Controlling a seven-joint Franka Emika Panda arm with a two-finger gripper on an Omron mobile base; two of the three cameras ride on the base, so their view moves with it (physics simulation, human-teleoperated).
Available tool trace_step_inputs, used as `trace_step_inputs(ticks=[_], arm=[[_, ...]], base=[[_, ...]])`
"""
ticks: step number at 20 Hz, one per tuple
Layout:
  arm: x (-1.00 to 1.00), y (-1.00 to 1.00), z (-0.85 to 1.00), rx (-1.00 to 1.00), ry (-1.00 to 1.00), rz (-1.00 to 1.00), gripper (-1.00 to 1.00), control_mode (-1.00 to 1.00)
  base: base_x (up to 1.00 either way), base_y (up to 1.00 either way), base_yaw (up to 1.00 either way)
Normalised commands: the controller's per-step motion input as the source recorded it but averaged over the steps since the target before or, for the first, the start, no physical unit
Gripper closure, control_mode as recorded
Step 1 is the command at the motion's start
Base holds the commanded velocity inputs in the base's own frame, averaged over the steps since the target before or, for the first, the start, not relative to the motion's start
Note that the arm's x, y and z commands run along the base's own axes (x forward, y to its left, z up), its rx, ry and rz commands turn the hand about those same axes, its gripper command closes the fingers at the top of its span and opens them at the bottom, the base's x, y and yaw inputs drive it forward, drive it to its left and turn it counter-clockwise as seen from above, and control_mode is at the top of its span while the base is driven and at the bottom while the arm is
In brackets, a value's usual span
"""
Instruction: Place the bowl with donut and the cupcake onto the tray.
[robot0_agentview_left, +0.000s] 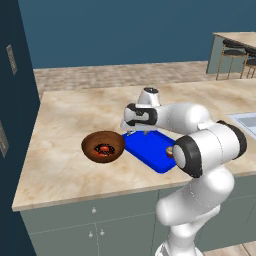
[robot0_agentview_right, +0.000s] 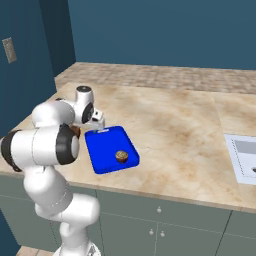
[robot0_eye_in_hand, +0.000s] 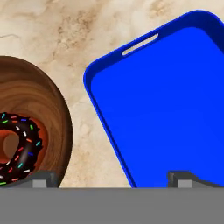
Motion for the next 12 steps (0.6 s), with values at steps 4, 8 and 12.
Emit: trace_step_inputs(ticks=[4, 8, 12], arm=[[0.00, 0.37, -0.31, 0.00, 0.06, 0.04, -1.00, -1.00], [0.00, 0.34, -0.24, 0.00, 0.03, 0.03, -1.00, -1.00], [0.04, 0.32, -0.18, 0.00, 0.02, 0.03, -1.00, -1.00]], base=[[0.00, 0.00, 0.00], [0.00, 0.00, 0.00], [0.00, 0.00, 0.00]])
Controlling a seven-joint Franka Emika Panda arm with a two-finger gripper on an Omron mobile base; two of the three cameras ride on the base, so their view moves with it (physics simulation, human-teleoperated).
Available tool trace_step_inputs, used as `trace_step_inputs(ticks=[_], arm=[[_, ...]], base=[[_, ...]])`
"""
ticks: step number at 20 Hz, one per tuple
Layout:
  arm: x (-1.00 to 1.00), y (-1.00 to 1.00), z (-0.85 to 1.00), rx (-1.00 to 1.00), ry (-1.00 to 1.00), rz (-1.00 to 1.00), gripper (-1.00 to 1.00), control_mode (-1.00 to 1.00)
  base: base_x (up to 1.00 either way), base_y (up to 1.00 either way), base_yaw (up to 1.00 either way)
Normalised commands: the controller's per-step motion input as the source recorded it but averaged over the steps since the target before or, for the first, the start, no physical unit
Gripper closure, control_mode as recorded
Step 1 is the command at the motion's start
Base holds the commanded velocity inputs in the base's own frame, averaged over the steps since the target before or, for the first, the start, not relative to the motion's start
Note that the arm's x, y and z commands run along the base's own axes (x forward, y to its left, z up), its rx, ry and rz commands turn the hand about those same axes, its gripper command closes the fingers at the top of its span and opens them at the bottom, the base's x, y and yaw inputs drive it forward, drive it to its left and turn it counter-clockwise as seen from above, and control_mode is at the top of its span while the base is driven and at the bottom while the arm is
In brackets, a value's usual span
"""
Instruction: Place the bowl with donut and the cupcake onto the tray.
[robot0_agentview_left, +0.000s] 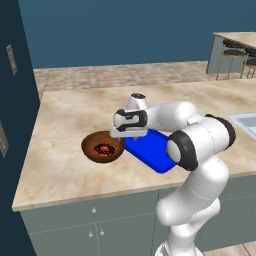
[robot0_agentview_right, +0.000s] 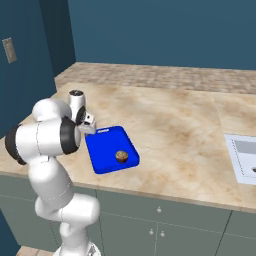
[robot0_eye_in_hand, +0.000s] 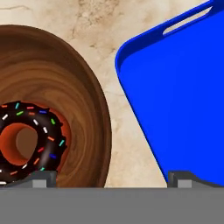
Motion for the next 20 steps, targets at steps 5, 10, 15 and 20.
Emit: trace_step_inputs(ticks=[5, 10, 15, 20], arm=[[0.18, 0.21, -0.30, 0.00, 0.01, 0.00, -1.00, -1.00], [0.25, 0.08, -0.35, 0.00, 0.01, 0.00, -1.00, -1.00], [0.23, 0.07, -0.22, 0.00, 0.00, 0.00, -1.00, -1.00], [0.23, 0.10, -0.03, 0.01, 0.00, 0.00, 1.00, -1.00]], base=[[0.00, 0.00, 0.00], [0.00, 0.00, 0.00], [0.00, 0.00, 0.00], [0.00, 0.00, 0.00]])
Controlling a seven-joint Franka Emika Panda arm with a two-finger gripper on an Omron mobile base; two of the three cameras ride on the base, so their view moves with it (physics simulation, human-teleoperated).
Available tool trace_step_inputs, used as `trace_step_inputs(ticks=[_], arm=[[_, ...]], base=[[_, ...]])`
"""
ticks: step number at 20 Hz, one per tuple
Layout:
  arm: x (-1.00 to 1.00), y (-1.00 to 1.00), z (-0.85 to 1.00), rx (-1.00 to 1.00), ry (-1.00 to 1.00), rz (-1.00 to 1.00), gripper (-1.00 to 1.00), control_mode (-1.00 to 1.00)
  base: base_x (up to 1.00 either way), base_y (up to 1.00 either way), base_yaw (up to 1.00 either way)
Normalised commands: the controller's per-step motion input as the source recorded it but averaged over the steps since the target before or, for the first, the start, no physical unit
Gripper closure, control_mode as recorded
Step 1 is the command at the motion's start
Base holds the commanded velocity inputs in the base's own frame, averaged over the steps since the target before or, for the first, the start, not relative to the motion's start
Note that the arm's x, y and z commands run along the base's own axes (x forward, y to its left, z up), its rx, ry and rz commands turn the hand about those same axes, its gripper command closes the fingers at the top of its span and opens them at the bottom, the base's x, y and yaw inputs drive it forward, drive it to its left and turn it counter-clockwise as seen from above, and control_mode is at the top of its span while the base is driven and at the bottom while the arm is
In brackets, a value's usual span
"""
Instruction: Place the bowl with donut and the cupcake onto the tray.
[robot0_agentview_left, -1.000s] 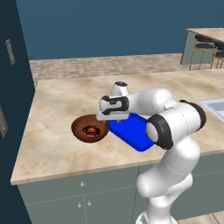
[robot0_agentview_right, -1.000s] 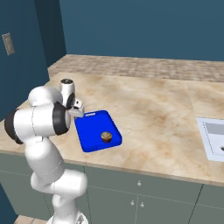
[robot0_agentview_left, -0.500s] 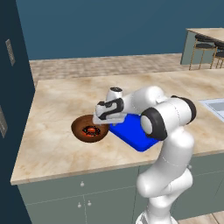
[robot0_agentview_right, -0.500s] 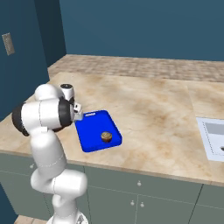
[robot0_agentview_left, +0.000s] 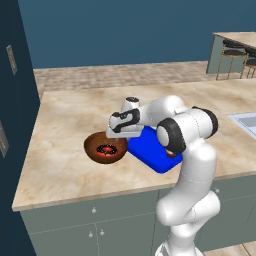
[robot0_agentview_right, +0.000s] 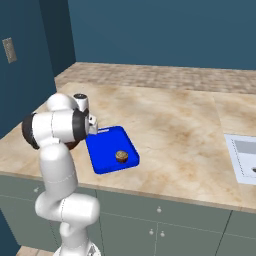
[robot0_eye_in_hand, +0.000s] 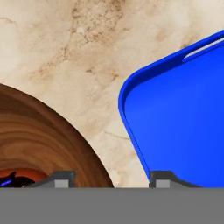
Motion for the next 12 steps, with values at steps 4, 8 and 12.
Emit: trace_step_inputs(ticks=[4, 8, 12], arm=[[0.18, 0.04, 0.00, 0.07, 0.00, 0.00, 1.00, -1.00], [0.20, 0.07, 0.00, 0.11, 0.00, 0.00, 1.00, -1.00], [0.05, 0.01, 0.07, 0.07, 0.00, 0.00, 1.00, -1.00]], base=[[0.00, 0.00, 0.00], [0.00, 0.00, 0.00], [0.00, 0.00, 0.00]])
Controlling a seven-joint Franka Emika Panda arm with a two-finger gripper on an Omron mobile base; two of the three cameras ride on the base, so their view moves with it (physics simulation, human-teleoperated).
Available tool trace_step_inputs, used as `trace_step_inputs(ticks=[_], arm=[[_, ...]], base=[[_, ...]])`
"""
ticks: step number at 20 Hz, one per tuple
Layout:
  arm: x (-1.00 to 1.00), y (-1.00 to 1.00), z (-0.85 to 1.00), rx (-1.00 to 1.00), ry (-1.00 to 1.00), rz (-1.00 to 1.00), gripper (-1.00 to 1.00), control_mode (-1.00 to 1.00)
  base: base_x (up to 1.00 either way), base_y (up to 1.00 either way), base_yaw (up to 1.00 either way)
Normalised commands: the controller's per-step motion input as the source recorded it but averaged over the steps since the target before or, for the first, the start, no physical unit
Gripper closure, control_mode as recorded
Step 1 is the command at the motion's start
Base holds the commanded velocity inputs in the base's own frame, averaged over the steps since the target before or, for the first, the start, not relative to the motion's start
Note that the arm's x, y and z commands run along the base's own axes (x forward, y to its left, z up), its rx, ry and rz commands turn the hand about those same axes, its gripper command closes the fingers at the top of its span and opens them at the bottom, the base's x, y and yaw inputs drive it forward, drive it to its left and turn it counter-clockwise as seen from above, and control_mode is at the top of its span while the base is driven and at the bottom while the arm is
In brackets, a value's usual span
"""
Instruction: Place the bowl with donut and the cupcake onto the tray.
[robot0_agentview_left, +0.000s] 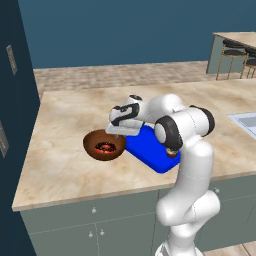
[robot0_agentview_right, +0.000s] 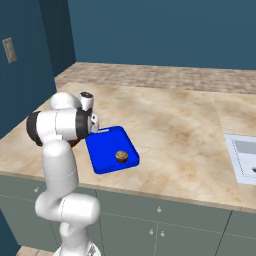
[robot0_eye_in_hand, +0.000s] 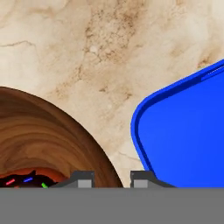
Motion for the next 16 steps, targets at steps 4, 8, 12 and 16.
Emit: trace_step_inputs(ticks=[4, 8, 12, 16], arm=[[-0.18, 0.00, 0.40, 0.01, -0.01, 0.00, 1.00, -1.00], [-0.35, 0.00, 0.61, 0.00, -0.04, 0.00, 1.00, -1.00], [-0.19, -0.10, 0.39, 0.00, -0.01, 0.00, 1.00, -1.00], [-0.01, -0.37, 0.06, 0.00, 0.00, 0.00, 1.00, -1.00]], base=[[0.00, 0.00, 0.00], [0.00, 0.00, 0.00], [0.00, 0.00, 0.00], [0.00, 0.00, 0.00]])
